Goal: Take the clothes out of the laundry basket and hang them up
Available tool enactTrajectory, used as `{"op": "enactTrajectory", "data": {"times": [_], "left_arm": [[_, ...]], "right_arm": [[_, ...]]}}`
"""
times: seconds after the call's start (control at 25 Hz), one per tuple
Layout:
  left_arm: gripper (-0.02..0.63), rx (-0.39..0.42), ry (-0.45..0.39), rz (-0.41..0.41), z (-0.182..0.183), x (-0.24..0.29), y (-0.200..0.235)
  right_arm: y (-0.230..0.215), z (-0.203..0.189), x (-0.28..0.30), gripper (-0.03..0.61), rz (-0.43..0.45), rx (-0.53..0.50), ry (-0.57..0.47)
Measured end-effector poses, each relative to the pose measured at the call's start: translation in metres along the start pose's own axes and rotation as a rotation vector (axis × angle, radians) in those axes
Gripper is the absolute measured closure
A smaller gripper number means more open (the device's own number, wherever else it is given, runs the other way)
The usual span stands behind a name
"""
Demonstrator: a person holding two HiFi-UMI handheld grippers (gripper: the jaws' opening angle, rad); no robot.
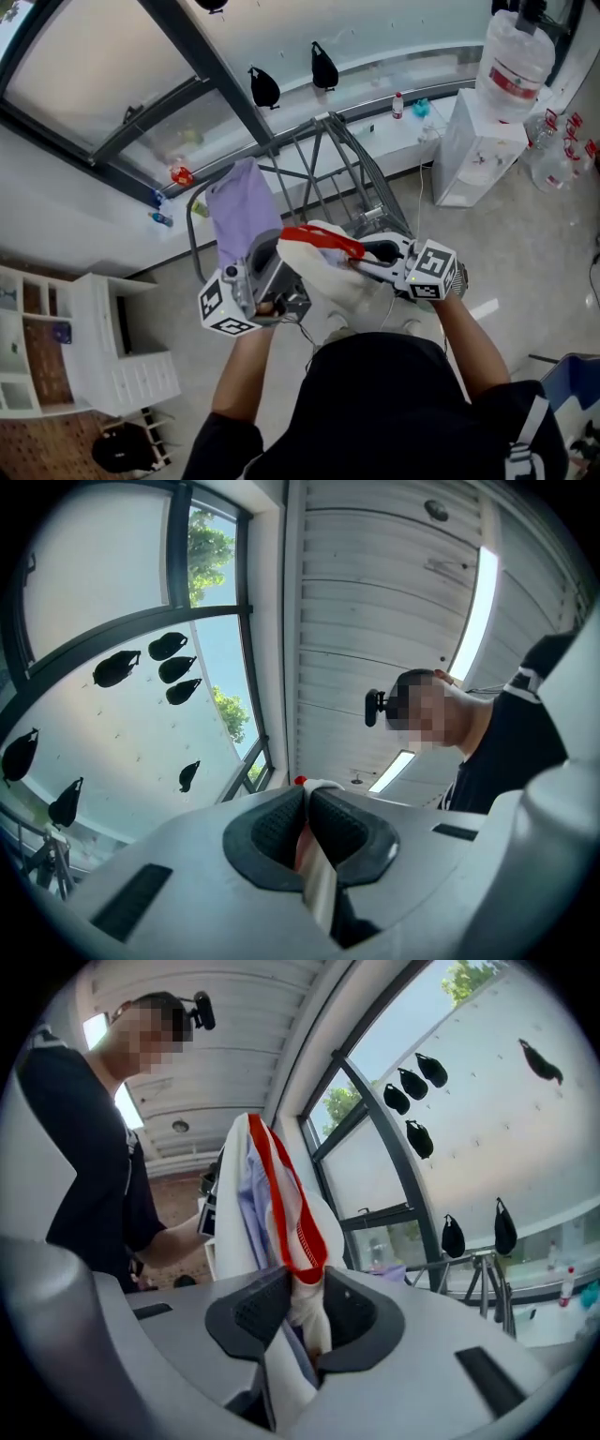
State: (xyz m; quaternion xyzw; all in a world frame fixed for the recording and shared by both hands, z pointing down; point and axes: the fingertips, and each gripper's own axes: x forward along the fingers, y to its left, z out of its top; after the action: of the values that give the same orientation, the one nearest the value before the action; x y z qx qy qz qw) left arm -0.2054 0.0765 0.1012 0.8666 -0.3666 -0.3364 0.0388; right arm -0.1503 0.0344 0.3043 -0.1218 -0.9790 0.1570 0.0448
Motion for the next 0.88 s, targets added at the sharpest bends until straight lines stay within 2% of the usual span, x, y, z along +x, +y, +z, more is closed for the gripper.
{"op": "enactTrajectory", "data": {"times": [0.04,0.08,0.24,0.48,0.68,0.88], "left_arm": [[0.6,-0.004,0.008,-0.018,0.002,-0.005,0.001],[0.6,-0.007,0.014,-0.031,0.005,-0.011,0.002],[0.6,0.027,0.027,0.007,0.028,-0.035,0.022],[0.6,0.123,0.048,0.075,0.058,-0.062,0.061],[0.6,0.211,0.076,0.099,0.076,-0.059,0.083],[0.6,0.287,0.136,0.177,0.087,-0.047,0.115]], "right_arm": [[-0.004,0.0,0.004,0.521,-0.025,-0.007,-0.009],[-0.009,0.005,0.005,0.562,-0.047,-0.001,-0.034],[-0.018,0.046,-0.007,0.569,-0.141,-0.005,-0.153],[-0.027,0.134,-0.024,0.57,-0.284,-0.083,-0.226],[-0.033,0.187,-0.029,0.571,-0.399,-0.141,-0.224],[-0.047,0.225,-0.021,0.571,-0.454,-0.214,-0.215]]}}
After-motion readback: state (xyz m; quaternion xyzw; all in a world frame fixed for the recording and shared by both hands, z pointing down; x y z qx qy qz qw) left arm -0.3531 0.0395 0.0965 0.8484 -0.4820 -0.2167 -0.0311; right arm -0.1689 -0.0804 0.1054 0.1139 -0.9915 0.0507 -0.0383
